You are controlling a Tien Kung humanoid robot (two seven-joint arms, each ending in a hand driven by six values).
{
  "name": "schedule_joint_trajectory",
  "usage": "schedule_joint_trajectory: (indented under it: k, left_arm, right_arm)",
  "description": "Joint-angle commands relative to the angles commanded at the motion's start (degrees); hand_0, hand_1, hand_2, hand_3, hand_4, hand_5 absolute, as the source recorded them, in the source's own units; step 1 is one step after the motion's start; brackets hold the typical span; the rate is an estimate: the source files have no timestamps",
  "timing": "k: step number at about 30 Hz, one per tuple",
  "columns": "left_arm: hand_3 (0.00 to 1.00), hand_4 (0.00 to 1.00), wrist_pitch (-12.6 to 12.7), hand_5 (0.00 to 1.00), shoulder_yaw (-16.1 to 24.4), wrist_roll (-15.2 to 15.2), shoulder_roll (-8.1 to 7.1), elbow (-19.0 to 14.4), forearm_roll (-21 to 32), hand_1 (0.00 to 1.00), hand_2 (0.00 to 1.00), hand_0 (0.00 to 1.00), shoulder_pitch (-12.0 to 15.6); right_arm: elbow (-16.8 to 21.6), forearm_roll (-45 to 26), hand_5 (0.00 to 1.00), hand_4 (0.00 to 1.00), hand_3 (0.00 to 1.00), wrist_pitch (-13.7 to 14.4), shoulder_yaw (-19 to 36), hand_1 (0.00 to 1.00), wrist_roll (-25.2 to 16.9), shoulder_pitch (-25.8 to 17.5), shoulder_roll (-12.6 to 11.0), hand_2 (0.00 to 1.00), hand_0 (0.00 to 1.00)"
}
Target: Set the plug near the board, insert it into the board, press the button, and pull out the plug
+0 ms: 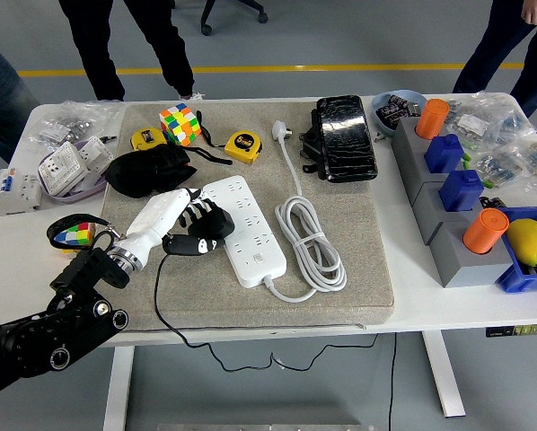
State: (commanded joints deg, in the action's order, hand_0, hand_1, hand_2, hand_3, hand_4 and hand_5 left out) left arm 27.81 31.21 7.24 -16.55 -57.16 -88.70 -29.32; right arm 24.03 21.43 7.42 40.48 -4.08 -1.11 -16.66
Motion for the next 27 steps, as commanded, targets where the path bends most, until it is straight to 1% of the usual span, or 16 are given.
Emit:
schedule_joint_trajectory:
  k: [5, 6, 11, 12, 23, 24, 27]
  left_arm:
    - [0.552, 0.816, -0.2, 0.002, 0.3, -0.3, -0.02, 0.1, -0.1, 0.439, 0.465, 0.288, 0.1]
    - [0.553, 0.954, -0.4, 0.072, 0.4, -0.3, -0.02, 0.0, -0.2, 0.462, 0.511, 0.282, 0.1]
    - [0.553, 0.954, -0.8, 0.072, 0.6, -0.7, -0.03, -0.1, -0.8, 0.462, 0.511, 0.282, 0.2]
    - [0.55, 0.998, -0.9, 0.13, 0.6, -0.7, -0.04, -0.1, -0.9, 0.466, 0.51, 0.275, 0.2]
    - [0.551, 0.998, -1.6, 0.147, 0.9, -0.6, -0.21, -0.2, -1.7, 0.478, 0.514, 0.276, 0.2]
    - [0.557, 0.998, -1.7, 0.182, 0.9, -0.6, -0.22, -0.2, -1.7, 0.501, 0.519, 0.287, 0.2]
    - [0.557, 0.998, -1.5, 0.182, 1.1, -0.8, -0.24, -0.2, -1.9, 0.501, 0.519, 0.287, 0.3]
  right_arm:
    - [0.0, 0.1, 0.475, 0.918, 0.537, 0.0, 0.0, 0.647, 0.0, 0.0, 0.0, 0.627, 0.568]
    - [0.0, 0.1, 0.476, 0.918, 0.537, 0.0, 0.0, 0.648, 0.0, 0.0, 0.0, 0.628, 0.569]
    - [0.0, 0.1, 0.476, 0.918, 0.537, 0.0, -0.1, 0.648, 0.0, -0.1, -0.1, 0.628, 0.569]
    - [0.0, 0.1, 0.477, 0.919, 0.538, 0.0, 0.0, 0.648, 0.0, 0.0, -0.1, 0.628, 0.568]
    - [0.0, 0.1, 0.477, 0.919, 0.538, 0.0, 0.1, 0.648, 0.0, 0.0, 0.0, 0.628, 0.568]
    - [0.0, 0.1, 0.477, 0.92, 0.539, 0.0, 0.0, 0.648, 0.0, 0.0, 0.0, 0.629, 0.569]
    - [0.0, 0.1, 0.477, 0.92, 0.539, 0.0, 0.0, 0.648, 0.0, 0.0, 0.0, 0.629, 0.569]
